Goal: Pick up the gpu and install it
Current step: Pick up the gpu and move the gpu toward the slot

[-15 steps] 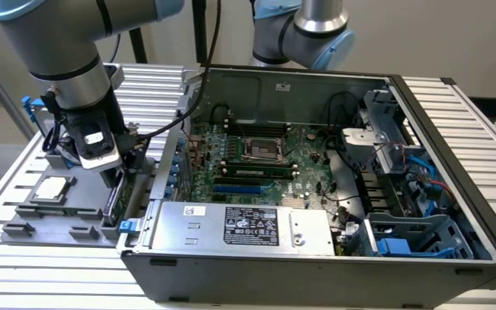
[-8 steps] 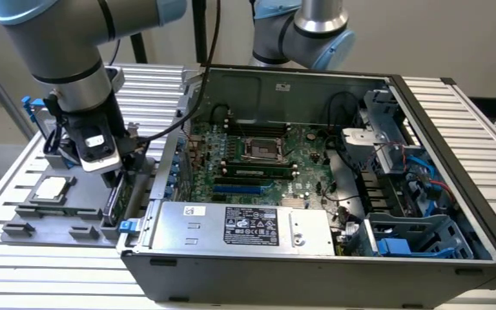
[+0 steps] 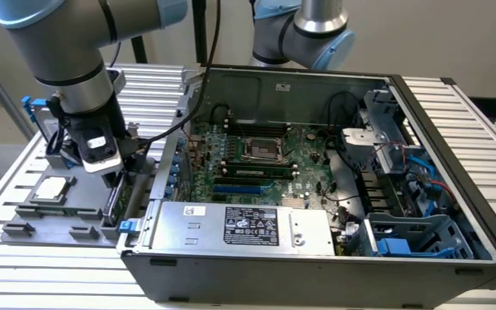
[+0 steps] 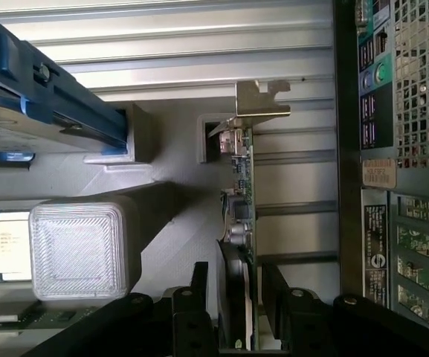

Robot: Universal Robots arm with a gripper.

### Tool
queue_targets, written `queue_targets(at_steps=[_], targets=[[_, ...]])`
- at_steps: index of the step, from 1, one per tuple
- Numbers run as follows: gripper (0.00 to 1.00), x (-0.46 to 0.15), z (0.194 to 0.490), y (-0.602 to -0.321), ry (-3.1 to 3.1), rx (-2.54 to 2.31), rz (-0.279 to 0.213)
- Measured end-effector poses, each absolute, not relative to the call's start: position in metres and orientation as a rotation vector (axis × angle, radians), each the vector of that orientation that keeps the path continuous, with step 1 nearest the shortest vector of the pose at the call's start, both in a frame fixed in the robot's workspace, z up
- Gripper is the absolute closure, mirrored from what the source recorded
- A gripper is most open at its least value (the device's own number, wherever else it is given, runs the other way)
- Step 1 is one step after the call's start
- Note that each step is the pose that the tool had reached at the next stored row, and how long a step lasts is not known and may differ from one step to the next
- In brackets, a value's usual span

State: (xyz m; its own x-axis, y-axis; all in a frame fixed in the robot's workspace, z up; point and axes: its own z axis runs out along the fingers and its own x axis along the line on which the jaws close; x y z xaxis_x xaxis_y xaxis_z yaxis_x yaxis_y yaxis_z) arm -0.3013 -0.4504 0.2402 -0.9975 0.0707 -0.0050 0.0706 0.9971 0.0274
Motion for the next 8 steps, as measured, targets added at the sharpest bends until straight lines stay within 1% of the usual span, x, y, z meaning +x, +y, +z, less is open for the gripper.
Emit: queue_targets(at_steps=[7,8], targets=[[0.58,-0.3005,0.2379,-0.4499,3.133,0.111,0.040],[0.60,-0.3004,0.2376,-0.4498,3.133,0.111,0.040]])
